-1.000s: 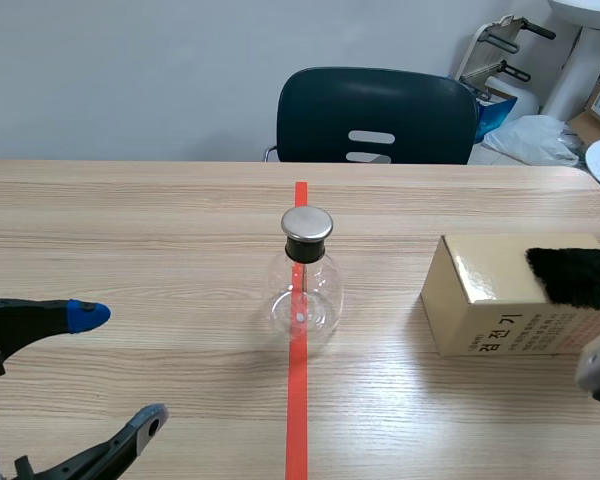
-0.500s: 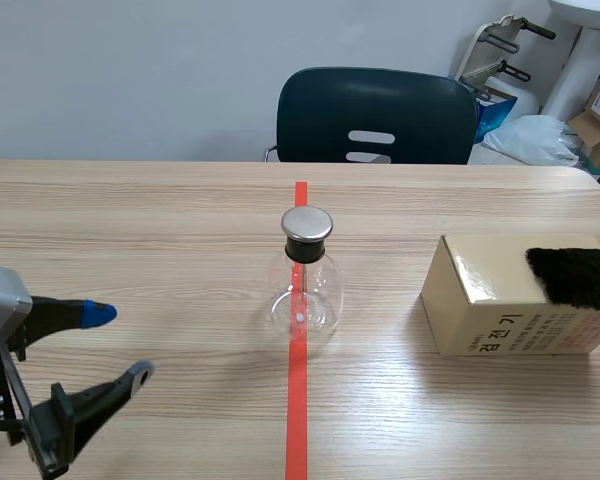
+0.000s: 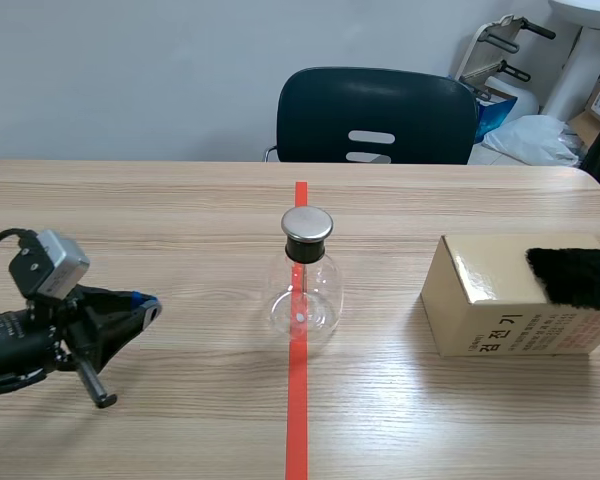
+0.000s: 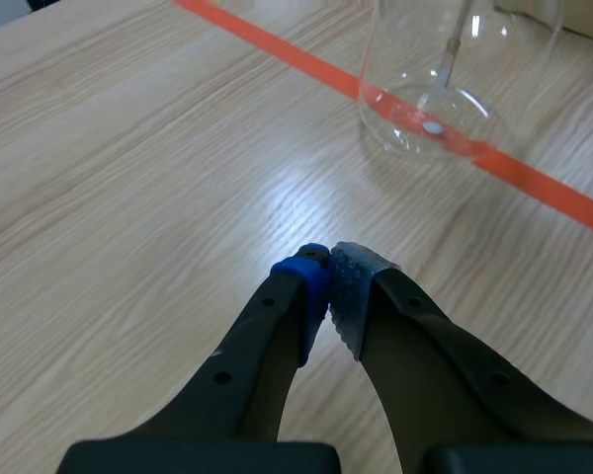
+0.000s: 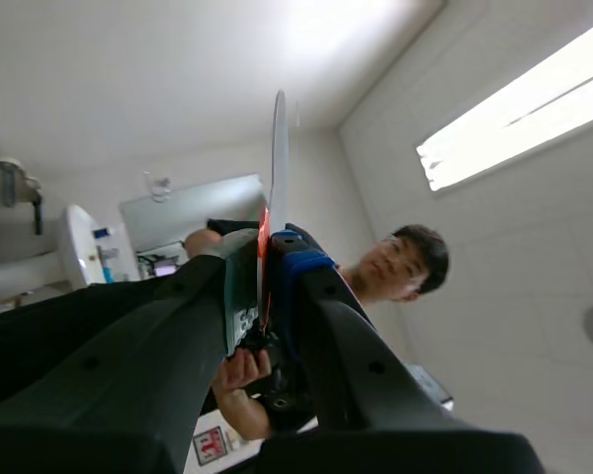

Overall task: Do the electroscope experiment.
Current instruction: 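Bring the plate to the electroscope and point at the metal foil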

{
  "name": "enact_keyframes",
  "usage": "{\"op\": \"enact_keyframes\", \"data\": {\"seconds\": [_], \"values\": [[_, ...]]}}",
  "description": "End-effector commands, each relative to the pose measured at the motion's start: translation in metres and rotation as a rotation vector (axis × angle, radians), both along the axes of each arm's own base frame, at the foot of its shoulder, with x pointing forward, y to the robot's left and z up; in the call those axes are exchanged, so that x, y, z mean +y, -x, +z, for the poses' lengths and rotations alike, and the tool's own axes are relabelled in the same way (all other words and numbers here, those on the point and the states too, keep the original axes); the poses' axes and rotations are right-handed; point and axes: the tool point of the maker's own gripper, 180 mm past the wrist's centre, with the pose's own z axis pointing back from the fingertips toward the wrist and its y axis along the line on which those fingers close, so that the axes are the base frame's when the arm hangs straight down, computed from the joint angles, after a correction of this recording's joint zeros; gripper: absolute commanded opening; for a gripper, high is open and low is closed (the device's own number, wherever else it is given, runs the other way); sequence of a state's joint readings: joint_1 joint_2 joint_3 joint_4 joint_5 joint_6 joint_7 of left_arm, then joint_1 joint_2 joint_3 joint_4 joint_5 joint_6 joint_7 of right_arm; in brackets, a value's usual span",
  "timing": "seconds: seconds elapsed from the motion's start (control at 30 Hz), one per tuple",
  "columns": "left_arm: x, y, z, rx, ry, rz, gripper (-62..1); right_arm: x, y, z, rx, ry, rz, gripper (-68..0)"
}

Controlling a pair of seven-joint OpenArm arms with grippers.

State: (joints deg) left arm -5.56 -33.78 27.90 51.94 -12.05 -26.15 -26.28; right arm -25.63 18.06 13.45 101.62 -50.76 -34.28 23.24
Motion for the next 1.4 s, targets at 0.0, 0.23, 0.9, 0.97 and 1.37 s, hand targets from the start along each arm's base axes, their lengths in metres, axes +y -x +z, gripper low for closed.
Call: {"op": "enact_keyframes", "data": {"seconds": [0.0, 0.23, 0.9, 0.97, 1.37], "values": [[-0.015, -0.008, 0.01, -0.028, 0.05, -0.015, -58.4, 0.004, -0.007, 0.007, -0.002, 0.01, 0.027, -66.7], [-0.049, -0.017, 0.001, -0.007, 0.088, -0.057, -58.1, 0.018, -0.035, -0.014, 0.072, -0.021, 0.092, -66.7], [-0.075, -0.024, 0.002, -0.003, 0.135, -0.059, -58.2, 0.131, -0.051, -0.102, 0.253, -0.047, 0.34, -66.9], [-0.075, -0.024, 0.002, -0.003, 0.135, -0.059, -58.2, 0.138, -0.049, -0.113, 0.278, -0.025, 0.341, -66.9], [-0.077, -0.024, 0.002, -0.003, 0.139, -0.059, -58.2, 0.153, -0.044, -0.152, 0.371, 0.02, 0.342, -66.9]]}}
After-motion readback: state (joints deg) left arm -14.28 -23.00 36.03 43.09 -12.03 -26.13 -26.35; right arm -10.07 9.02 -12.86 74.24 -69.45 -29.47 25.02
